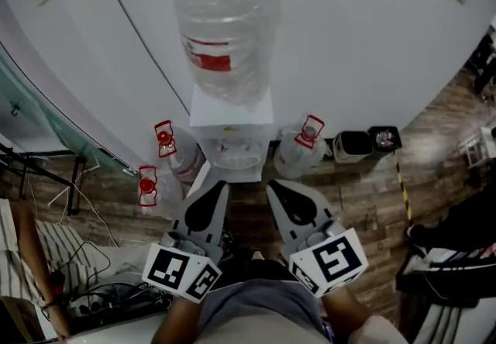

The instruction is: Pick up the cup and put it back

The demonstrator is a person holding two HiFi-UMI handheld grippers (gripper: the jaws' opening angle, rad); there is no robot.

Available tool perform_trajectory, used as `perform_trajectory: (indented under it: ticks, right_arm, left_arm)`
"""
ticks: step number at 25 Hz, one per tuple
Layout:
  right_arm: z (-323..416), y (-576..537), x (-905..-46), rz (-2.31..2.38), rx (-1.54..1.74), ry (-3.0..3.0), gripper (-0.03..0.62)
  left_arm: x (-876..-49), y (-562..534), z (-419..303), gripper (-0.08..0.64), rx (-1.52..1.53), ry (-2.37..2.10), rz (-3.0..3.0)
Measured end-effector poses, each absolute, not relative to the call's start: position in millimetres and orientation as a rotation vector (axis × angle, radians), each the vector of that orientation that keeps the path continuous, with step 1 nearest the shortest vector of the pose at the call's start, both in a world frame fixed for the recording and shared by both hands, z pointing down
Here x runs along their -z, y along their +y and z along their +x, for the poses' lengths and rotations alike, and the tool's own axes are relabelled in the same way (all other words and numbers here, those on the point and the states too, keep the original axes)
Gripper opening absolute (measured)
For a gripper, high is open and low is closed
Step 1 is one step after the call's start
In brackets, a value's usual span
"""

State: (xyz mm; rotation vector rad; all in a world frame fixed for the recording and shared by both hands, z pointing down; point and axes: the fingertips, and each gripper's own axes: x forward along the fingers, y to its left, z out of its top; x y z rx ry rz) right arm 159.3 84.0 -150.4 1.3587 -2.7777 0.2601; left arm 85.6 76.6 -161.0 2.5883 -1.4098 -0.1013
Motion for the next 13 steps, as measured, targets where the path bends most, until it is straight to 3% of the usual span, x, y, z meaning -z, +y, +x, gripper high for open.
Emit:
perform_trajectory:
  ticks: [13]
  right_arm:
    - [140, 57, 156, 1.285, -0.263, -2.799, 0.021]
  left_arm:
    - [164, 52, 72, 0.006, 0.1, -1.395, 2.598]
